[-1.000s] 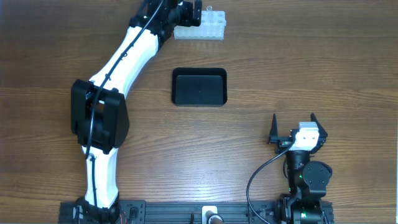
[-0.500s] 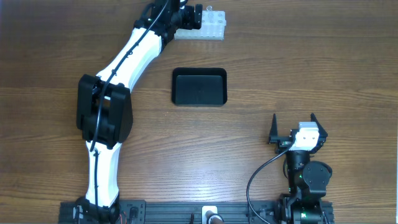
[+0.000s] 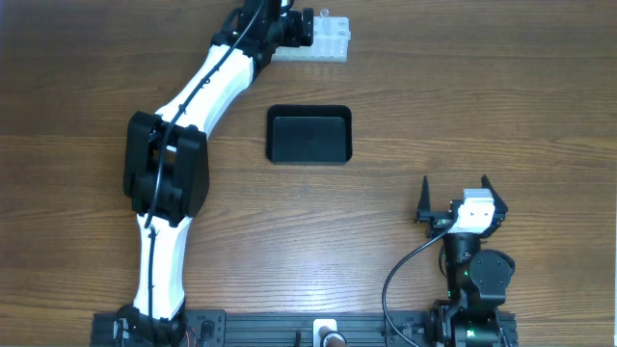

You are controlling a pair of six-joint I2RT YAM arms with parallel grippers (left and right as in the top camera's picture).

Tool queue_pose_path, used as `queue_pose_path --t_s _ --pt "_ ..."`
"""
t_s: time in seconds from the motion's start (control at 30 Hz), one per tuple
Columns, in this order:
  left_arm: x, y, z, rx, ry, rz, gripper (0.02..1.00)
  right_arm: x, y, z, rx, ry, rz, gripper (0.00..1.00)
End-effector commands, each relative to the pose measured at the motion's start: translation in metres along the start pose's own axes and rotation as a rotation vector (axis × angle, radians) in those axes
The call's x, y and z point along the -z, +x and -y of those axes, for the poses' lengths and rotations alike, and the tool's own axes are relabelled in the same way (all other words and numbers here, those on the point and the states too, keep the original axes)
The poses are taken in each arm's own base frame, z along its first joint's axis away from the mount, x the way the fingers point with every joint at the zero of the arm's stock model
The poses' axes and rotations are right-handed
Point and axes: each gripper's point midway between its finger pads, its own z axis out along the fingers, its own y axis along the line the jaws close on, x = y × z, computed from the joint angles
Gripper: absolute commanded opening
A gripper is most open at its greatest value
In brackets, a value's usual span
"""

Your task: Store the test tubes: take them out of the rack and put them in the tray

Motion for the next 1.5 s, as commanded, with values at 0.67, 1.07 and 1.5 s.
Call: queue_pose_path --t_s 0.67,1.07,1.5 --pt "-0.006 0.008 -0.006 -0.015 -0.018 -0.034 0.866 0.0 0.001 -0.004 -0.002 -0.017 0.005 0.993" --pt "-0.006 0.008 -0.005 -0.015 -0.018 -0.033 0.617 0.0 0.001 -0.004 -0.002 -0.017 0.005 0.991" --pt "-0.007 0.009 -0.006 -0.014 -0.019 -0.035 0.386 0.0 0.001 -0.004 -0.002 -0.017 0.005 0.991"
